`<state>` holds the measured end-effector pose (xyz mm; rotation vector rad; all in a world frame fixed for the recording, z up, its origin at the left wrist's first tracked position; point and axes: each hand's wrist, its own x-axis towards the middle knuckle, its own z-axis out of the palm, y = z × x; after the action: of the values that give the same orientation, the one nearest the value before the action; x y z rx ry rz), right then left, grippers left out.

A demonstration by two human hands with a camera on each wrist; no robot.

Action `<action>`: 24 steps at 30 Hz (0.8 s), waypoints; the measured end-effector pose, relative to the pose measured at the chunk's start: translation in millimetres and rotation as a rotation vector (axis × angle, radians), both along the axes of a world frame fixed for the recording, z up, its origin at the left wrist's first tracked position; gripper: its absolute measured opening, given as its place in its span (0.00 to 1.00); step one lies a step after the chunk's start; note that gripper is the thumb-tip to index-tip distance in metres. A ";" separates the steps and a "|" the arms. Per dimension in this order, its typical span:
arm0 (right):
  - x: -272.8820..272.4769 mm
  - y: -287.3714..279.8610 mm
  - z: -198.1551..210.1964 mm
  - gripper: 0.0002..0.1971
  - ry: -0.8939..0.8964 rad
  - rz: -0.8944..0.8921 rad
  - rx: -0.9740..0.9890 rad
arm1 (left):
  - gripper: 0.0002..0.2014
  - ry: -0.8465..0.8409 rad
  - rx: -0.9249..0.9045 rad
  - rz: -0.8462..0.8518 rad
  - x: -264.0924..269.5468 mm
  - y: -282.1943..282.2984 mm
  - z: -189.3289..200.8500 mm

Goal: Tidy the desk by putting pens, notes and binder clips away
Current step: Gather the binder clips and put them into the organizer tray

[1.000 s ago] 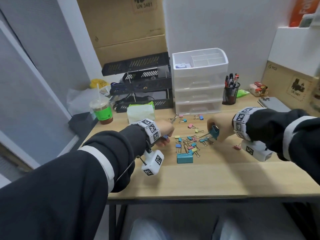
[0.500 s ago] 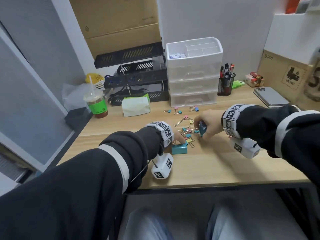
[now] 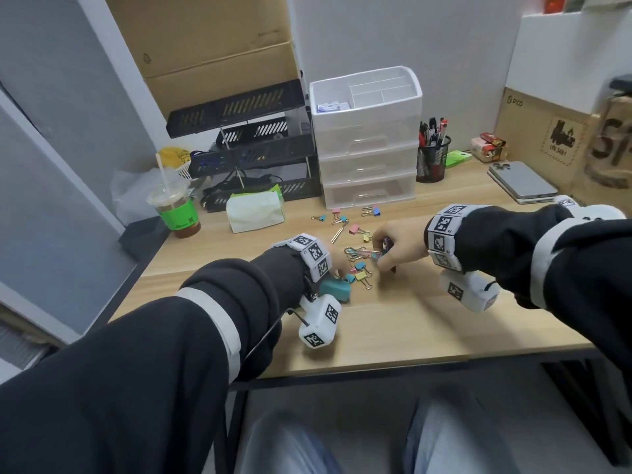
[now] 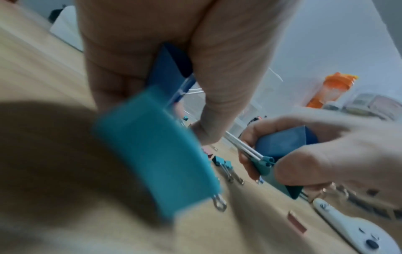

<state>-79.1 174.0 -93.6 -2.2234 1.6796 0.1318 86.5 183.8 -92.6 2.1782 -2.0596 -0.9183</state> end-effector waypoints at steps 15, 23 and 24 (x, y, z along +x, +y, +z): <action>-1.9 -3.6 20.0 0.17 -0.347 -0.045 -0.246 | 0.12 0.850 -0.039 0.362 31.9 -22.5 16.6; 34.8 -8.0 23.6 0.16 -0.409 -0.127 -0.216 | 0.13 0.967 -0.164 0.377 13.1 -20.9 29.3; 36.5 -8.2 24.2 0.16 -0.406 -0.133 -0.212 | 0.14 0.972 -0.179 0.386 13.0 -21.6 28.6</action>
<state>-42.6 165.9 -69.4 -2.0890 1.6604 -0.5188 99.5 162.2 -64.0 1.4641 -1.1588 -1.2985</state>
